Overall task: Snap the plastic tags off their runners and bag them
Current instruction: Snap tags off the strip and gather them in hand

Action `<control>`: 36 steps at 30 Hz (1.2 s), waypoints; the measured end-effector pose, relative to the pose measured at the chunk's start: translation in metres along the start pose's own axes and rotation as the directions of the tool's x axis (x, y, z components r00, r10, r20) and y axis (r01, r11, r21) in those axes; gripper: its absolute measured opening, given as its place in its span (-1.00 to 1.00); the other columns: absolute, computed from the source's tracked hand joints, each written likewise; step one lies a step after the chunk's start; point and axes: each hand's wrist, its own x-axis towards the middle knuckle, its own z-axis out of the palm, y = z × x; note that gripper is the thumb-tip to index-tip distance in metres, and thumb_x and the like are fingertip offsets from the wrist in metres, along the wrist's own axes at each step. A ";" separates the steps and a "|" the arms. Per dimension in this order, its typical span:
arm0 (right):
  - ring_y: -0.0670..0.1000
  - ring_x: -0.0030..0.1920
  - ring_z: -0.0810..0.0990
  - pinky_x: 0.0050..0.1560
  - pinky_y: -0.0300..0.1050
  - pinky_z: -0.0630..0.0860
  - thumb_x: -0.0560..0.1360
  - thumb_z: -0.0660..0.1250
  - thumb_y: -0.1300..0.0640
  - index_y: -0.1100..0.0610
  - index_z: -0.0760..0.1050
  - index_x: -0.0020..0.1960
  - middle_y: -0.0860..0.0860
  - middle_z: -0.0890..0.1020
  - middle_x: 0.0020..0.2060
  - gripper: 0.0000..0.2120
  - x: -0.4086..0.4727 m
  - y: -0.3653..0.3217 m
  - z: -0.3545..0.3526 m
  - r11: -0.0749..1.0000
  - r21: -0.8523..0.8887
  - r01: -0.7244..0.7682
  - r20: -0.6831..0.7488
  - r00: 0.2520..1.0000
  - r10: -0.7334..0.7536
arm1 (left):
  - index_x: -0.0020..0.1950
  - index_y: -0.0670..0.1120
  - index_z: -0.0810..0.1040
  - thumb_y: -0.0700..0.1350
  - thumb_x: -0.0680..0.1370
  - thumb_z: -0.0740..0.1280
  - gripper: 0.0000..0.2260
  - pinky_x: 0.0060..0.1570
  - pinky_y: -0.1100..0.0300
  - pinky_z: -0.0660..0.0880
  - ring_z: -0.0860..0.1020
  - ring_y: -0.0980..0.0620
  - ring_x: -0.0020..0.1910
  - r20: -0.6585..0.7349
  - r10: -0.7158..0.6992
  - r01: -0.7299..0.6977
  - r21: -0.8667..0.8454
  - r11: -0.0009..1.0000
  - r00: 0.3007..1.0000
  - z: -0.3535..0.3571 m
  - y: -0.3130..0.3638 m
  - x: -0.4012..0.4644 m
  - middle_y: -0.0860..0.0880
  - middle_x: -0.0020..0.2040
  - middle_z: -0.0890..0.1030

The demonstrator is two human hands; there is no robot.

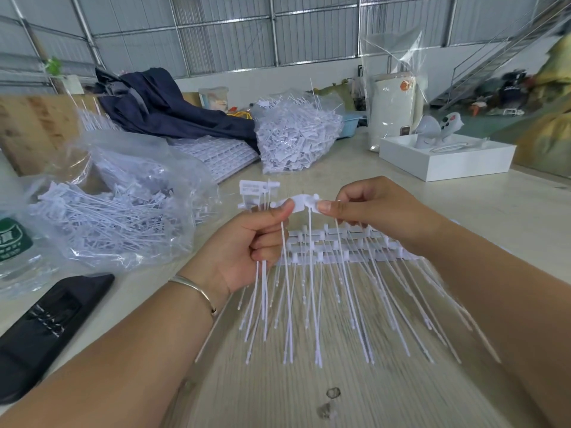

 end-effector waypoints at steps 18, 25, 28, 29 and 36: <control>-0.15 -0.41 0.37 -0.33 -0.41 0.34 0.14 0.44 -0.31 0.12 0.58 -0.34 -0.04 0.43 -0.46 -0.52 -0.003 -0.011 0.014 0.989 0.148 -0.007 0.033 0.999 0.002 | -0.18 -0.08 0.58 -0.08 0.25 0.64 -0.70 -0.62 0.38 0.05 0.09 0.17 -0.50 0.331 -0.117 0.157 -0.097 0.983 0.936 0.009 -0.005 0.001 0.07 -0.34 0.24; -0.07 -0.43 0.25 -0.44 -0.38 0.25 0.16 0.54 -0.20 0.33 0.51 -0.26 0.01 0.33 -0.46 -0.42 0.000 -0.001 0.007 0.993 0.120 0.009 -0.147 0.989 0.008 | -0.24 -0.10 0.49 -0.08 0.40 0.43 -0.85 -0.64 0.37 0.05 0.21 0.19 -0.57 0.182 -0.118 0.120 -0.002 0.993 0.976 0.005 -0.004 0.003 0.03 -0.40 0.40; -0.09 -0.44 0.26 -0.45 -0.36 0.24 0.23 0.59 -0.06 0.29 0.52 -0.26 0.00 0.35 -0.45 -0.55 0.000 0.003 0.004 0.995 0.103 0.004 -0.172 0.985 0.014 | -0.20 -0.08 0.43 -0.08 0.44 0.36 -0.86 -0.62 0.36 0.04 0.17 0.19 -0.57 0.172 -0.131 0.124 0.050 0.991 0.976 0.005 -0.005 0.004 0.06 -0.47 0.29; -0.09 -0.43 0.26 -0.45 -0.34 0.24 0.25 0.60 -0.01 0.31 0.52 -0.24 0.03 0.37 -0.43 -0.58 0.001 0.004 0.002 0.995 0.104 0.004 -0.177 0.984 0.015 | -0.21 -0.07 0.41 -0.11 0.44 0.39 -0.84 -0.61 0.37 0.04 0.16 0.19 -0.57 0.164 -0.131 0.123 0.058 0.991 0.978 0.005 -0.005 0.005 0.07 -0.48 0.27; 0.02 -0.25 0.41 -0.12 -0.06 0.35 0.42 0.40 0.29 0.29 0.55 -0.22 0.12 0.51 -0.30 -0.93 0.002 0.005 -0.001 0.998 0.063 0.013 -0.182 0.983 -0.002 | -0.29 0.01 0.31 -0.17 0.33 0.48 -0.68 -0.67 0.39 0.16 0.19 0.19 -0.58 -0.048 -0.059 0.061 0.056 0.997 0.997 0.002 -0.008 0.009 0.09 -0.48 0.25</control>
